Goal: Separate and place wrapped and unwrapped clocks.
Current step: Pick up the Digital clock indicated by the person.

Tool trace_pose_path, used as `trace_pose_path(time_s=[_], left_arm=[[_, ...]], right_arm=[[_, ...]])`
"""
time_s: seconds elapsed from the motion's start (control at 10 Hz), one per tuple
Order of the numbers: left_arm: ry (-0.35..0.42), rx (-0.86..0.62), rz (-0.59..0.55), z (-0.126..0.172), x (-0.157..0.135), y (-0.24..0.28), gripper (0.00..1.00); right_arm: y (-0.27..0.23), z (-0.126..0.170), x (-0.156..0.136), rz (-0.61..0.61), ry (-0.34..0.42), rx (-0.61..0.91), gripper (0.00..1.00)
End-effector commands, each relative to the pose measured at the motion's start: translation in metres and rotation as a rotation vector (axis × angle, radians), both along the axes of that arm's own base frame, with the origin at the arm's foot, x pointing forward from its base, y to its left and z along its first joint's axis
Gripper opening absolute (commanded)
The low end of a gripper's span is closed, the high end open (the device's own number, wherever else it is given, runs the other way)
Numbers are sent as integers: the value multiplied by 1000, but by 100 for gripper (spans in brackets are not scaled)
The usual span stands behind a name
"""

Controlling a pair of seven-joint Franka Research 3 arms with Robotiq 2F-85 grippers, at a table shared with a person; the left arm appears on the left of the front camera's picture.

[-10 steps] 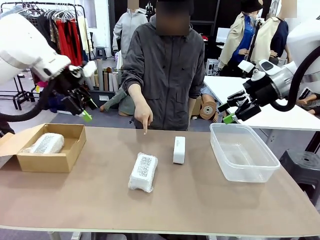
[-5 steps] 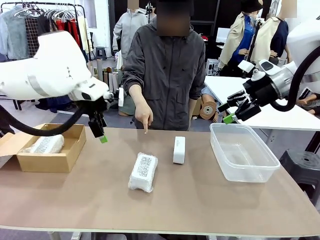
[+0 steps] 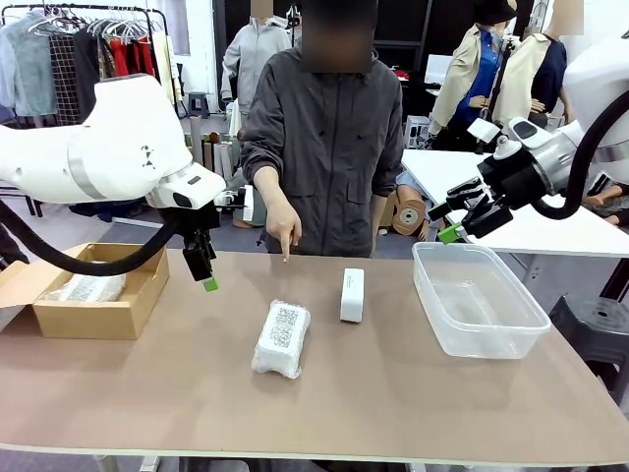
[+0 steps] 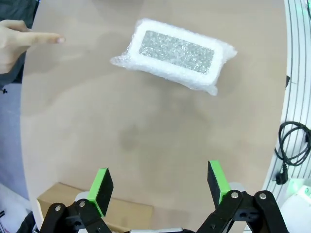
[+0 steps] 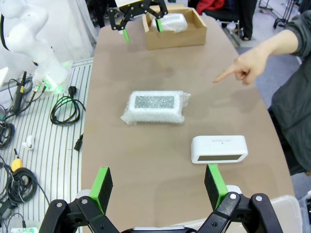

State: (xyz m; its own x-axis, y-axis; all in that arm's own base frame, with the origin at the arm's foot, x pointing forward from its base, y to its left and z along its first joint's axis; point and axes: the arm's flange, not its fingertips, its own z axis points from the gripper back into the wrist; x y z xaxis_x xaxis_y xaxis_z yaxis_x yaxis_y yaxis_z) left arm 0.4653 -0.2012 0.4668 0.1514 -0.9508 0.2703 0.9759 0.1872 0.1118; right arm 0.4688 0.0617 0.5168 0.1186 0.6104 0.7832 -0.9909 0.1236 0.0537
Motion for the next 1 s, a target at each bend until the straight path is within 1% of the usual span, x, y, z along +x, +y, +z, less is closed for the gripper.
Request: trace_pose_path(time_s=[0.0, 0.1, 0.2, 0.3, 0.4, 0.6, 0.7, 0.8, 0.9], left_arm=[[-9, 3, 5, 2, 0, 4, 100], [0, 0, 0, 0, 0, 0, 100], [-15, 66, 64, -7, 1, -20, 100], [-35, 87, 129, -9, 0, -37, 100], [-71, 122, 250, -10, 1, -54, 100], [-118, 207, 426, -13, -4, -90, 100], [-113, 258, 474, -23, -9, -103, 100], [-163, 293, 520, -33, -15, -116, 100], [-204, 279, 586, -34, -17, -124, 100]], right_arm=[[0, 0, -1, 2, -3, 0, 100], [0, 0, -1, 2, -3, 0, 100], [0, 0, -1, 2, -3, 0, 100], [0, 0, -1, 2, -3, 0, 100], [0, 0, -1, 2, -3, 0, 100], [0, 0, -1, 2, -3, 0, 100], [0, 0, -1, 2, -3, 0, 100], [0, 0, -1, 2, -3, 0, 100], [0, 0, -1, 2, -3, 0, 100]])
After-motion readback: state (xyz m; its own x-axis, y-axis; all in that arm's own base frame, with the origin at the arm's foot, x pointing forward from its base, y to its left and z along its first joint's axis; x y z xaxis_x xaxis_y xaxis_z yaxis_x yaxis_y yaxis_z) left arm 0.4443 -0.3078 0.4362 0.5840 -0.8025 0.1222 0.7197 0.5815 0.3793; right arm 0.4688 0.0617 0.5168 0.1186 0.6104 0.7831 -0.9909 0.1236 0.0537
